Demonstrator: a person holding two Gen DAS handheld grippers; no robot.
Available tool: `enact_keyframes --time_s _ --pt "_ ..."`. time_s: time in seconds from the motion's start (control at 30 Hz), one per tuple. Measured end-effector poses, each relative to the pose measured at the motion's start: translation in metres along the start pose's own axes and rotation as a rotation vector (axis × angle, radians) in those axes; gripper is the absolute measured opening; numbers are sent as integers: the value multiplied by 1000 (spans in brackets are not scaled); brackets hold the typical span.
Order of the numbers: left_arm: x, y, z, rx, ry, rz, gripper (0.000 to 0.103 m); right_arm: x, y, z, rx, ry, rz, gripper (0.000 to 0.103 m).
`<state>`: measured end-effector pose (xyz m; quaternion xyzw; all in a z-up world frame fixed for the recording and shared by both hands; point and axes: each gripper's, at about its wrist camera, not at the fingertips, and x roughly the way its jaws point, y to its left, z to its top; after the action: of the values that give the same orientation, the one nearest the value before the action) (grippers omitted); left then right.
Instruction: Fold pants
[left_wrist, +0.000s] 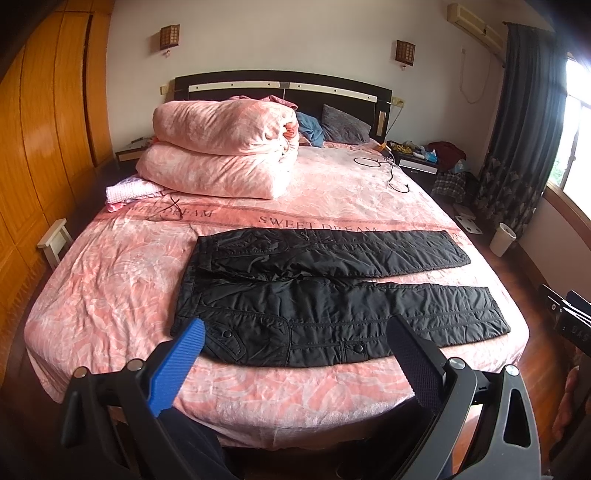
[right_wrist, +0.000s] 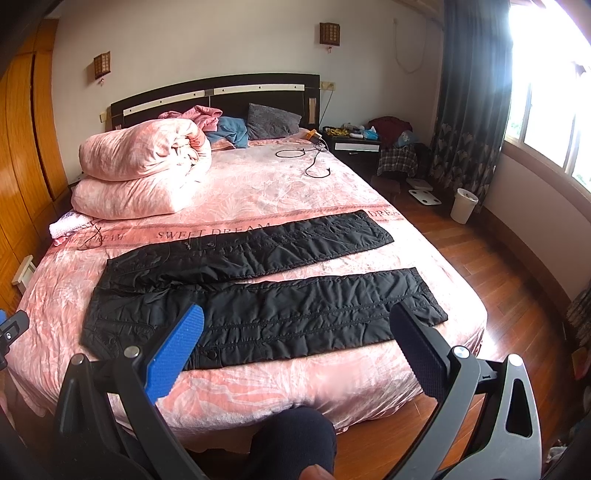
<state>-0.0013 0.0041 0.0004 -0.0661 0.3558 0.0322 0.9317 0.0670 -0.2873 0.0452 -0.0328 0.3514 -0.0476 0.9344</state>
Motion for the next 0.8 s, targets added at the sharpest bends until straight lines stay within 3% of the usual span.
enact_keyframes --time_s 0.8 --pt "-1 -4 1 2 6 0 99 1 -1 -1 3 1 4 101"
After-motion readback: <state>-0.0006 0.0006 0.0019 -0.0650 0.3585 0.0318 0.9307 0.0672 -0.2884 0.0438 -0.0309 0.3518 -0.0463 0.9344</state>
